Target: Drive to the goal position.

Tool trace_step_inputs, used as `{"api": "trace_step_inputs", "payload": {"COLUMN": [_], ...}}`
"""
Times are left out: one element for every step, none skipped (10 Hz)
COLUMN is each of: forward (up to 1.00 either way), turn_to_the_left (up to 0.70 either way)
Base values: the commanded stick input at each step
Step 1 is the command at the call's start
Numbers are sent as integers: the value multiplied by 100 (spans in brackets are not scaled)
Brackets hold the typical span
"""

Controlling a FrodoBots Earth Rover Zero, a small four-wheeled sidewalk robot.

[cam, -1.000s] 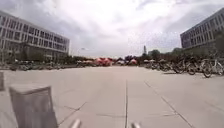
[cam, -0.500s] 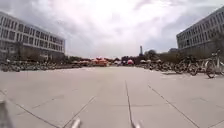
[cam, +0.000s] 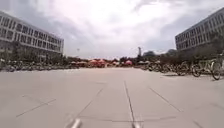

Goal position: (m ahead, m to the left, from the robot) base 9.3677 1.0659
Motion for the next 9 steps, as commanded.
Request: {"api": "trace_step_inputs", "payload": {"forward": [85, 85, 85, 85, 85, 85, 85, 85, 85], "turn_to_the_left": [0, 0, 0, 0, 0, 0, 0, 0, 0]}}
